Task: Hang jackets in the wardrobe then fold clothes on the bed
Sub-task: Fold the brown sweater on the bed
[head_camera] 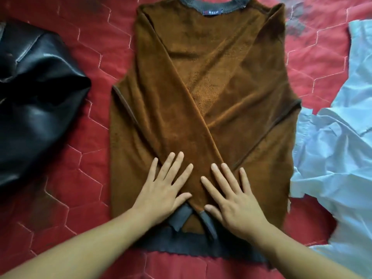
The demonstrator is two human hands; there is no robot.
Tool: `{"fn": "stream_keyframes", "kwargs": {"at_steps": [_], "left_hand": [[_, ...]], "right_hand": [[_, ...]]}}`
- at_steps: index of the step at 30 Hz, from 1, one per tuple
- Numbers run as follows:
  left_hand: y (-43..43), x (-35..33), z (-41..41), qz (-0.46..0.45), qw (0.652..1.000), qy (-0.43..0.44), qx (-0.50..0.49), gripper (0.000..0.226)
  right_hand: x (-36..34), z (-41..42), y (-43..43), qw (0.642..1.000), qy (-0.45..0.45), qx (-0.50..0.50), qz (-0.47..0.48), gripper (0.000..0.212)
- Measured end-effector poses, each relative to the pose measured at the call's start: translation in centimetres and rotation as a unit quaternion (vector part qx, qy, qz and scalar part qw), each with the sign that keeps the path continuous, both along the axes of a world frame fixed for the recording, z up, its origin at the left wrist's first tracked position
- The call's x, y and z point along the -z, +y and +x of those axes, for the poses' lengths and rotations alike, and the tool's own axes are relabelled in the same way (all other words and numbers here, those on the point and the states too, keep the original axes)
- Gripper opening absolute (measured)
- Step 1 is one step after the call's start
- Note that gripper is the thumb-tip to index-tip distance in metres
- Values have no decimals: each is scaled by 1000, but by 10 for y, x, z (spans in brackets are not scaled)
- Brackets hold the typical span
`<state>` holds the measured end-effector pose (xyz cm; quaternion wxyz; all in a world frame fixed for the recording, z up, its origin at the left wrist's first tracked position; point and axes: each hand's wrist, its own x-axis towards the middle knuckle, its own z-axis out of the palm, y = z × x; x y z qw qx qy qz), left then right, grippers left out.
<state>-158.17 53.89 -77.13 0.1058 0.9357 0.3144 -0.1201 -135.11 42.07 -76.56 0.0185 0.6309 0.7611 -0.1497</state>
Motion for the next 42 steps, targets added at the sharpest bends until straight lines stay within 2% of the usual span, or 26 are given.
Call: {"fn": "stream_keyframes", "kwargs": {"at_steps": [5, 8, 12, 14, 17, 20, 25, 29, 32, 34, 37, 42], "left_hand": [[-3, 4, 1, 3, 1000, 19, -15, 76], [-18, -10, -10, -2, 1000, 19, -23, 77], [-68, -19, -56, -35, 996, 40, 73, 93], [-79, -20, -69, -34, 994, 62, 84, 99], [-85, -23, -63, -28, 995, 70, 67, 93], [-86, -24, -57, -10, 997, 50, 66, 66], [-62, -42, -62, -4, 997, 18, 81, 61], [-54, -49, -67, -19, 999, -3, 41, 50], [-45, -54, -67, -46, 998, -29, 10, 37], [-34, -53, -65, -86, 995, -40, -11, 45], [-9, -52, -60, -161, 986, -32, -20, 52], [54, -79, -36, -261, 964, -8, -50, 38]], "right_hand": [[7, -1, -1, 999, -41, -3, -24, 73], [-6, -8, -13, 999, -36, 7, -21, 74], [-18, -19, -59, 995, -25, -88, -26, 95], [-18, -15, -65, 994, -37, -93, -41, 97], [-15, -14, -67, 995, -34, -92, -20, 75], [-14, -17, -72, 992, -37, -110, 43, 51], [-26, -21, -73, 993, -72, -75, 48, 49], [-32, -12, -72, 994, -48, -81, 52, 40], [-44, -8, -57, 997, -31, -73, 17, 23], [-49, -2, -44, 997, -12, -77, -21, 14], [-61, 9, -22, 996, 35, -43, -63, 13], [-101, 30, 33, 982, 97, 21, -158, 26]]}}
